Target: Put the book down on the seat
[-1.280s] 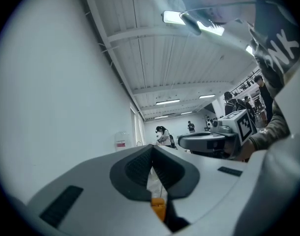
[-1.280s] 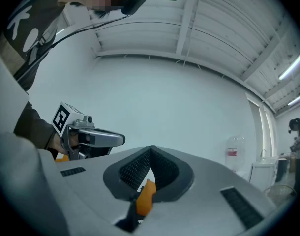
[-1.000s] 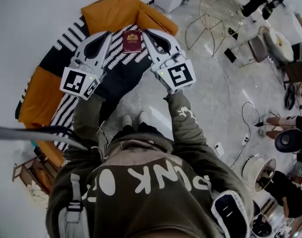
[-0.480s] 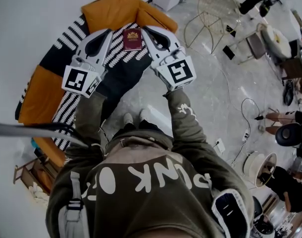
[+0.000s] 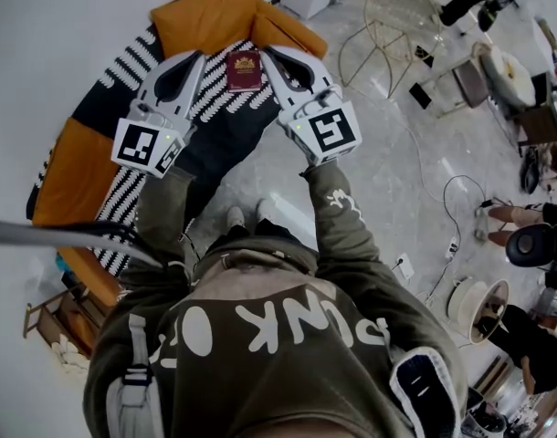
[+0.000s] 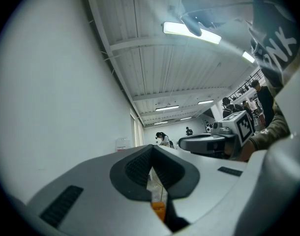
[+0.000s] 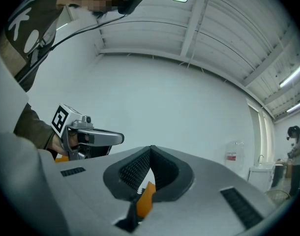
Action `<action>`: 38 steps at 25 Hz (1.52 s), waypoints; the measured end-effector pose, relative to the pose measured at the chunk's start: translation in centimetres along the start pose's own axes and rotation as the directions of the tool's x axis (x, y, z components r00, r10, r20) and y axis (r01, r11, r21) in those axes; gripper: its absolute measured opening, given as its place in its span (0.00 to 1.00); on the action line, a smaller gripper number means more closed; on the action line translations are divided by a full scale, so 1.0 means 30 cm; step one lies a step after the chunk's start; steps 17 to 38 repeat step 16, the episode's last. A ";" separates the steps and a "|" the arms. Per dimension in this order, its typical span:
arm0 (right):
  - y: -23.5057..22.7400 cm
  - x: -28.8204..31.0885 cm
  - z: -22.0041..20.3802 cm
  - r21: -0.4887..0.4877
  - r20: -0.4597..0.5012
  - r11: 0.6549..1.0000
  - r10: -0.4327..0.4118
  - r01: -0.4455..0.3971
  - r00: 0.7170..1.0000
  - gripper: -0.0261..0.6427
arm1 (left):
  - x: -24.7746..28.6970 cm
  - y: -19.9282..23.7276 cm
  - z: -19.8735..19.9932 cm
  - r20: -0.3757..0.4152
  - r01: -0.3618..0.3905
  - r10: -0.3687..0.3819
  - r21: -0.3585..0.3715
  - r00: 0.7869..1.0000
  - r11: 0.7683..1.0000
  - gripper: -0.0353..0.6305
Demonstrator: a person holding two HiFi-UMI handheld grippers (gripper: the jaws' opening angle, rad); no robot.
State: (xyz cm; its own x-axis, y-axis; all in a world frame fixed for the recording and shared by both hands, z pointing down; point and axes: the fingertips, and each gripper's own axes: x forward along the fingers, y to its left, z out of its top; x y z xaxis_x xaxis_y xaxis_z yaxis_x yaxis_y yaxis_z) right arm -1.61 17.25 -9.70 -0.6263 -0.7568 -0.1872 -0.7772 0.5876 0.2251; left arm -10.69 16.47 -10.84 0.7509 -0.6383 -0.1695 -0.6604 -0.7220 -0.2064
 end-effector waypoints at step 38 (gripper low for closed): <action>-0.018 0.012 0.007 -0.005 0.001 1.000 -0.007 0.007 1.000 0.05 | 0.016 0.011 -0.006 0.003 0.016 -0.016 0.001 1.000 1.000 0.06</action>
